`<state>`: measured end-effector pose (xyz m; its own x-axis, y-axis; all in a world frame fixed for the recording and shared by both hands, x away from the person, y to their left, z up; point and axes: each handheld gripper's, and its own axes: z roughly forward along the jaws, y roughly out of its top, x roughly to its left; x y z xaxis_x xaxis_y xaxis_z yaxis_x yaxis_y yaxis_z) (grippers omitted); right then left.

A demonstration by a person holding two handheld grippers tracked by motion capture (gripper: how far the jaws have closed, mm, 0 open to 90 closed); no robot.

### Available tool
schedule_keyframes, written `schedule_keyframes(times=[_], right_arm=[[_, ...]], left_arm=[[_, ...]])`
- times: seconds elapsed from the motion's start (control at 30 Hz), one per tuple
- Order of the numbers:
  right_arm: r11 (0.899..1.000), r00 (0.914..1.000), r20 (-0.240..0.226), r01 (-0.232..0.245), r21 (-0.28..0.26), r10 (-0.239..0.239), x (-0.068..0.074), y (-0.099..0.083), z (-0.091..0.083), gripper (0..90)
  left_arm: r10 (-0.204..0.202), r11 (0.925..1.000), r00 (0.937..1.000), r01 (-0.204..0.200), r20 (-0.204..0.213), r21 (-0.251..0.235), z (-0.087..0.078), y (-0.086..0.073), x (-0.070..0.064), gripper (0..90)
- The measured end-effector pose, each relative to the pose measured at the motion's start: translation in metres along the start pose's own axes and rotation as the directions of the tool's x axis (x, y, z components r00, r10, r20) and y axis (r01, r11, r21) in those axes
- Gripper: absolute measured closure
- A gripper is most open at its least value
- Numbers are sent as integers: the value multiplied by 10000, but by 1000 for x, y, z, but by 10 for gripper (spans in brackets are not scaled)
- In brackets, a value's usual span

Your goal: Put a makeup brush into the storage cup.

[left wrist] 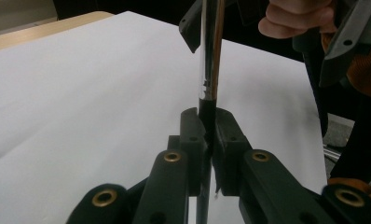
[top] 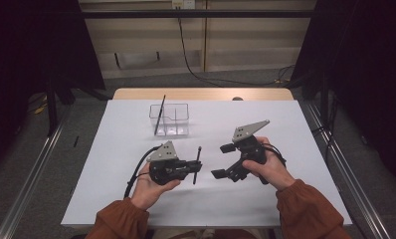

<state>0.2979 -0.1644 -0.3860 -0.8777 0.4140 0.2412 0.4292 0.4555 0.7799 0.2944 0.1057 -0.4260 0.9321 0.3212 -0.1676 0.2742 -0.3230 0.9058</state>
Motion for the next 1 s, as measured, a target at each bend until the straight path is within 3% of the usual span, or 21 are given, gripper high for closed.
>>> schedule_keyframes(times=[0.2,0.27,0.33,0.47,0.67,1.0], right_arm=[[9988,10000,20,22,-489,-21,-1,-7,-4,21],[9980,9994,350,-36,-629,58,-1,-11,-6,18],[9971,9989,391,-239,-719,267,-4,-15,-8,16],[9932,9942,873,-533,-1038,625,-9,-24,-14,20],[9875,9841,1593,-555,-1474,790,-11,-38,-23,25],[9820,9715,2167,-566,-1802,958,-11,-50,-32,18]], left_arm=[[-52,9999,10000,51,-71,-114,-6,1,0,839],[-65,9999,9999,64,-88,-143,-8,1,0,839],[-79,9999,9998,77,-172,-135,-11,1,2,839],[-54,9999,9996,51,-271,-140,-15,1,4,839],[-81,9998,9992,74,-394,-177,-20,1,5,839],[-103,9998,9985,93,-540,-177,-29,1,7,839]])
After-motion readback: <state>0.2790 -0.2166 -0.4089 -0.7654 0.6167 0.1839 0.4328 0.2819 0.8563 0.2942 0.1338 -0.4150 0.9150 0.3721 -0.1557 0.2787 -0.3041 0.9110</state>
